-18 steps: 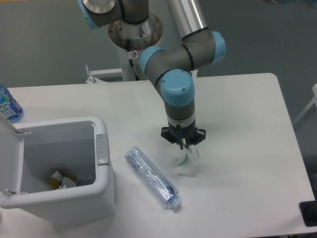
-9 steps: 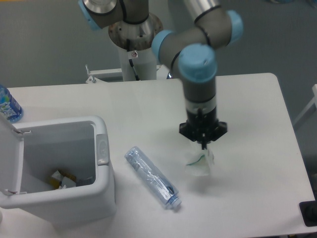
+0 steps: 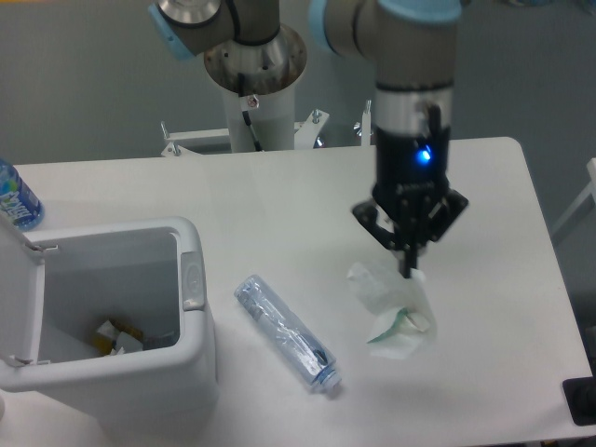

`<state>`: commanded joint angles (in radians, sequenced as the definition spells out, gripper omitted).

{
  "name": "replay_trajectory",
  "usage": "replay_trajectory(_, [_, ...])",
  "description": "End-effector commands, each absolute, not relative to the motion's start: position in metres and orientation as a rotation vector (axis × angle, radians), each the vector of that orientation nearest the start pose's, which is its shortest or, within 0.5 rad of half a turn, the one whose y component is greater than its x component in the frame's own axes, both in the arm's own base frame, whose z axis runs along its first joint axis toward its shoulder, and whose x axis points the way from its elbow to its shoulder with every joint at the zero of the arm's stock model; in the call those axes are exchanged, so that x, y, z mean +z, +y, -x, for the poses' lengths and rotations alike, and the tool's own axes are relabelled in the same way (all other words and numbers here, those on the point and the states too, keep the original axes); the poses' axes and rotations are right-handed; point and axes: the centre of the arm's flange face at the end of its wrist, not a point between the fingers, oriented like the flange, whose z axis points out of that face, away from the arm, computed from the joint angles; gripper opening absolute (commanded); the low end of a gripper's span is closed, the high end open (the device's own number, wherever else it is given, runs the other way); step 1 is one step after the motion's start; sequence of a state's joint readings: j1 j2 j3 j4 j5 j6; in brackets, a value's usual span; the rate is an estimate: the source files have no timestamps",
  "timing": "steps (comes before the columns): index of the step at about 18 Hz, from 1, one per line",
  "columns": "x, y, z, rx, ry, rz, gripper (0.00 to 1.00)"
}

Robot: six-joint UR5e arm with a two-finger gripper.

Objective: Place the trash in the trash can
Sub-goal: 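Carry the paper over the white trash bin and open the gripper, then move the open gripper back to the cap end of the plastic bottle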

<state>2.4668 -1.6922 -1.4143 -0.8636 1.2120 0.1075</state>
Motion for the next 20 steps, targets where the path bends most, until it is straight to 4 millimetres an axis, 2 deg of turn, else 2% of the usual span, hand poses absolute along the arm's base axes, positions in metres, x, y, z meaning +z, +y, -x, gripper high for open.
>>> replay_trajectory(3, [0.616, 0.51, 0.283, 0.002, -0.616, 2.212, 0.0])
replay_trajectory(6, [0.601, 0.542, 0.216, -0.076, -0.492, 2.269, 0.0])
replay_trajectory(8, [0.597, 0.549, 0.202, -0.102, -0.472, 2.279, 0.0])
replay_trajectory(10, [0.58, 0.562, 0.167, -0.155, -0.418, 2.32, 0.0])
replay_trajectory(11, [0.572, 0.565, 0.158, -0.167, -0.399, 2.336, 0.18])
replay_trajectory(12, [0.57, 0.566, 0.155, -0.169, -0.388, 2.342, 0.52])
replay_trajectory(13, [0.573, 0.566, 0.156, -0.168, -0.395, 2.336, 0.68])
replay_trajectory(14, [0.574, 0.567, 0.156, -0.165, -0.393, 2.335, 0.94])
replay_trajectory(15, [0.575, 0.567, 0.156, -0.164, -0.399, 2.333, 1.0])
replay_trajectory(18, [0.579, 0.564, 0.156, -0.158, -0.403, 2.325, 1.0])
replay_trajectory(19, [0.577, 0.564, 0.162, -0.155, -0.423, 2.327, 1.0])
replay_trajectory(20, [0.573, 0.558, 0.179, -0.146, -0.477, 2.326, 1.0])
